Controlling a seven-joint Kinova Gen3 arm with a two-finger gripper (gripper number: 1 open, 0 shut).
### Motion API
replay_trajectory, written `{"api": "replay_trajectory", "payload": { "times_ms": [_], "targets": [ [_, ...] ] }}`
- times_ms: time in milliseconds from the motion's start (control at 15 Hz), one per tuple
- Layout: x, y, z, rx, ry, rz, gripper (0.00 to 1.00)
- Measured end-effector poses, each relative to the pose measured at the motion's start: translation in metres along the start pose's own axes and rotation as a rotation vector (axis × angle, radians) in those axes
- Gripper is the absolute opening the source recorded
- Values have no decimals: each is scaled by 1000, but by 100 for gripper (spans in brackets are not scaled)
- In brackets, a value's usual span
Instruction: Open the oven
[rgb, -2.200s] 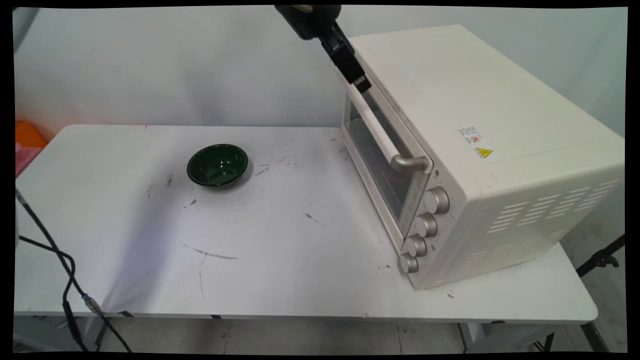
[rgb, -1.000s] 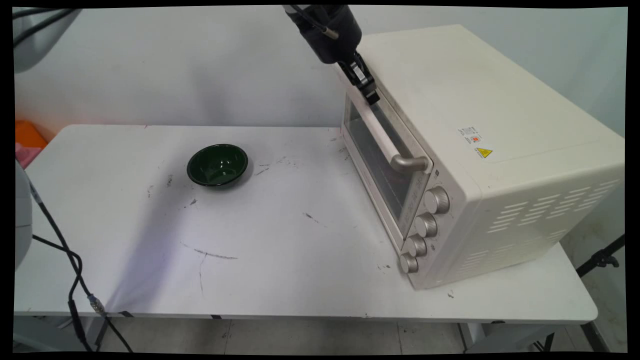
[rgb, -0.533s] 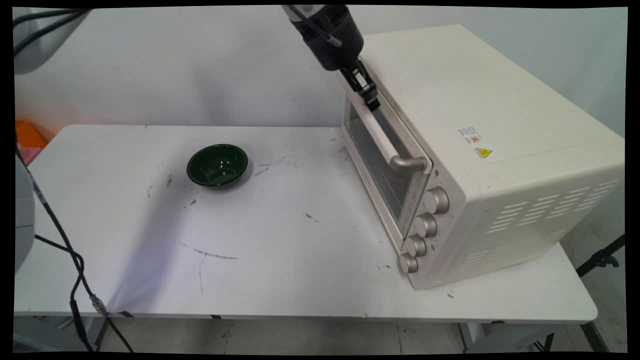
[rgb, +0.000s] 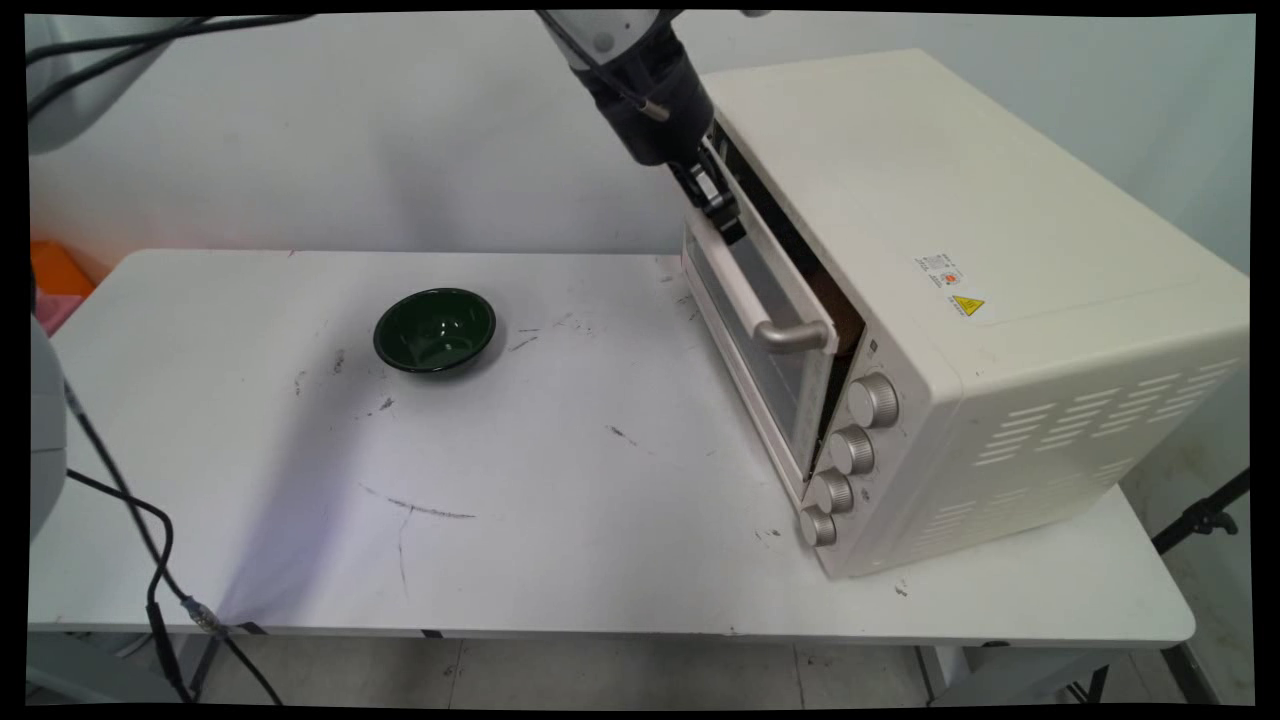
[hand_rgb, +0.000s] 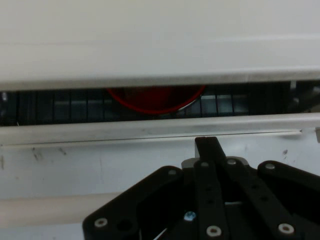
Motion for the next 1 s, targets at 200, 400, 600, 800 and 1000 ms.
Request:
{"api": "replay_trajectory", "payload": {
  "times_ms": [200, 400, 600, 800, 1000],
  "targets": [
    [-10, -1, 1, -3, -8, 13, 0],
    [-21, 0, 1, -6, -14, 27, 0],
    [-34, 2, 0, -7, -17, 40, 0],
    [-45, 2, -2, -4, -16, 50, 0],
    [-59, 3, -3, 3, -11, 62, 0]
  ]
}}
